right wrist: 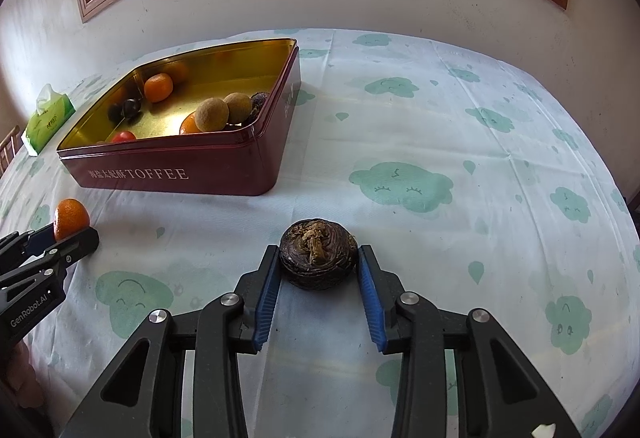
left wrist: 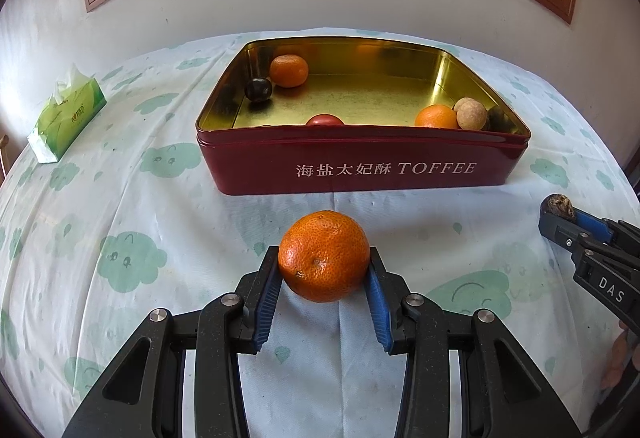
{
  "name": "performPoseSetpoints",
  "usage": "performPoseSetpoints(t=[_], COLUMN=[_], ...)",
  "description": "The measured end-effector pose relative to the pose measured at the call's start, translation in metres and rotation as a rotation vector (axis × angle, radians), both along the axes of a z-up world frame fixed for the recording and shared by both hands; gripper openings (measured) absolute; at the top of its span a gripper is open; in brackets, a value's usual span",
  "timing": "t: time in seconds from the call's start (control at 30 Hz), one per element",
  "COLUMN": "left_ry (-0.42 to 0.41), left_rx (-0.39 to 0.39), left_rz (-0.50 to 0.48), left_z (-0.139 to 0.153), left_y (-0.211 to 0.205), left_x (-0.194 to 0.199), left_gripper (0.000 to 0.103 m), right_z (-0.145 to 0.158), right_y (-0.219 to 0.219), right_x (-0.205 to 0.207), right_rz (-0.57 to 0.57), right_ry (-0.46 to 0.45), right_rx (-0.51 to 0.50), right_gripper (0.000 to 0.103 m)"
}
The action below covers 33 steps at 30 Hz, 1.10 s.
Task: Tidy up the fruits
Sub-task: 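Carry the mandarin with left tool while right tool carries the water chestnut into the tin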
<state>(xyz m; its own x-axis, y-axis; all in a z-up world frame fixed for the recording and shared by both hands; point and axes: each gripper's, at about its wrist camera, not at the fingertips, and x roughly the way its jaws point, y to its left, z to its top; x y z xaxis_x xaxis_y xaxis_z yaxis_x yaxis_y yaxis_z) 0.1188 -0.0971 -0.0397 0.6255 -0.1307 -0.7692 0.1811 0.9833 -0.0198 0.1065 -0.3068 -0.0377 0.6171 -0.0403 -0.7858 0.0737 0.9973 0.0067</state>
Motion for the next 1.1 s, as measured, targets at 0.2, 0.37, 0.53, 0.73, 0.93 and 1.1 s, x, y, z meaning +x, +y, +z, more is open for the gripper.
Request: performPoseSetpoints(t=[0.2,0.37,0.53,0.73,0.93,1.1], left_ry=[0.006,-0.006,-0.026,-0.054,-0.097,-0.096], left_rx=[-0.018,-0.033,-0.052,-0.071,-0.066,-0.071], left_rz=[0.007,0.015,0.033,0.047,0.044,0.035], left_z=[0.002,0.008,0.020,0.037,0.058,0.062], left_y=[0.004,0.011,0.021,0.031,0.034,0.034], left_x=[0.001,-0.001,-0.001,0.004,0.017,0.034], left_gripper=[0.041,0.041,0.041,0.041,0.041,0.041], right_z=[0.010,0.024,0.038,0.052,0.062,0.060], right_y=[0.004,0.009,0.015,0.027,0.040,0.044], right_x=[-0.003,-0.005,-0.005,-0.001,0.015,0.034], right_rz=[0.002,0.009,0.027,0.059,0.100,0.112], right_ry=[-0.010,-0.037,-0.066,-0.093,-0.109,-0.094], right_rx=[0.002,0.007,0.016,0.024,0.003,0.010], right_gripper=[0.035,0.035,0.035,0.035,0.035,0.035])
